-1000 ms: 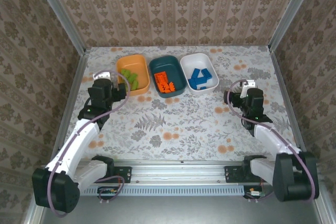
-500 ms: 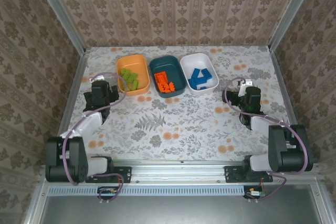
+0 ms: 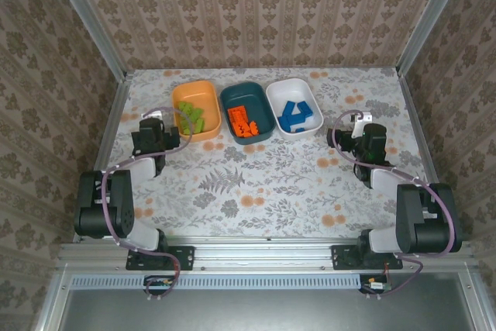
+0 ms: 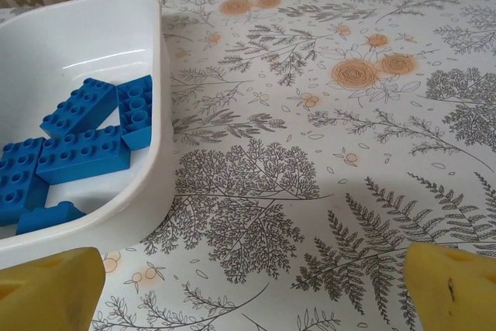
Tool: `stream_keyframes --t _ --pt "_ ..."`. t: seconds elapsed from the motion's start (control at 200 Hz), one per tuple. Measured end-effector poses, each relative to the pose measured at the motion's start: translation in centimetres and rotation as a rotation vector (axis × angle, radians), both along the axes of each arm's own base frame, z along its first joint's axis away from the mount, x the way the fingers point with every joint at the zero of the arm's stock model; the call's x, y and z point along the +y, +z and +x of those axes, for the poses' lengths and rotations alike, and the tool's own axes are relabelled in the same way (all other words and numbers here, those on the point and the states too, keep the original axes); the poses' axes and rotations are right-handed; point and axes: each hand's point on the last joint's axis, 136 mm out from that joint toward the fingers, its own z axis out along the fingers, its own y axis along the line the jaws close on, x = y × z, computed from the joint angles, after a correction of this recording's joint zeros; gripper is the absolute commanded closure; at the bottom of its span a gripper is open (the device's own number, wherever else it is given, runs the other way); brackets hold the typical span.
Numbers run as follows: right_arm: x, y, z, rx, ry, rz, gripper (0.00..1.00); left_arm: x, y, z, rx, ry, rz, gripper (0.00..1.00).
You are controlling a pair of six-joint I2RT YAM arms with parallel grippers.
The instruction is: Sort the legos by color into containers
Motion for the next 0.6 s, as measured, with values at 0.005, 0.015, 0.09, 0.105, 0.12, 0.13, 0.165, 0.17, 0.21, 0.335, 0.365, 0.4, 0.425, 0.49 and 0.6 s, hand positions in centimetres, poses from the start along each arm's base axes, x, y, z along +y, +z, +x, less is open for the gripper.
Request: stream_keyframes --t 0.005,0.015,0.09,0.105,0.12,0.13,0.165,0.17,0.21,0.335,0.365,0.4,0.425,0.49,0.6 --pt "0.0 0.0 0.0 0.0 0.0 0.0 0.0 0.0 0.0 0.0 -0.002 -0.002 0.0 0.0" --pt "0.0 0.0 0.0 0.001 0.001 0.001 0.0 0.0 0.1 0.0 -0.007 -0.005 -0.001 0.0" --pt "0.1 0.0 0.1 0.006 0.006 0.003 0.0 -0.2 0.1 0.0 -0.035 -0.029 -0.01 0.0" --pt "0.1 0.0 0.1 0.005 0.008 0.004 0.0 -0.2 0.0 0.0 -0.04 -0.034 -0.01 0.0" --pt "0.2 0.0 0.1 0.006 0.009 0.004 0.0 -0.3 -0.1 -0.1 -0.041 -0.041 -0.011 0.0" --pt "0.2 0.0 0.1 0.007 0.01 0.005 0.0 -0.4 -0.2 -0.2 -0.043 -0.045 -0.012 0.0" --pt "0.2 0.0 0.1 0.007 0.012 0.006 0.0 -0.5 -0.5 -0.4 -0.045 -0.058 -0.014 0.0" --pt "0.2 0.0 0.1 0.007 0.013 0.006 0.0 -0.5 -0.5 -0.4 -0.045 -0.059 -0.015 0.0" --pt "0.3 0.0 0.1 0.008 0.016 0.007 0.0 -0.7 -0.9 -0.7 -0.048 -0.073 -0.019 0.0" --pt "0.3 -0.5 0.3 0.024 0.02 0.007 0.0 -1.2 -1.4 -1.3 -0.067 -0.114 -0.039 0.0" --pt "0.4 -0.7 0.3 0.03 0.022 0.007 0.0 -1.2 -1.4 -1.3 -0.073 -0.12 -0.046 0.0" --pt "0.4 -0.9 0.3 0.037 0.023 0.007 0.0 -1.2 -1.3 -1.3 -0.084 -0.127 -0.052 0.0" --pt "0.4 -1.0 0.3 0.042 0.024 0.007 0.0 -1.1 -1.2 -1.2 -0.092 -0.131 -0.056 0.0" --pt "0.4 -1.2 0.3 0.047 0.026 0.002 0.0 -1.2 -0.9 -1.1 -0.116 -0.143 -0.061 0.0" --pt "0.4 -1.3 0.3 0.049 0.033 -0.005 0.0 -1.5 -0.9 -1.0 -0.134 -0.167 -0.068 0.0"
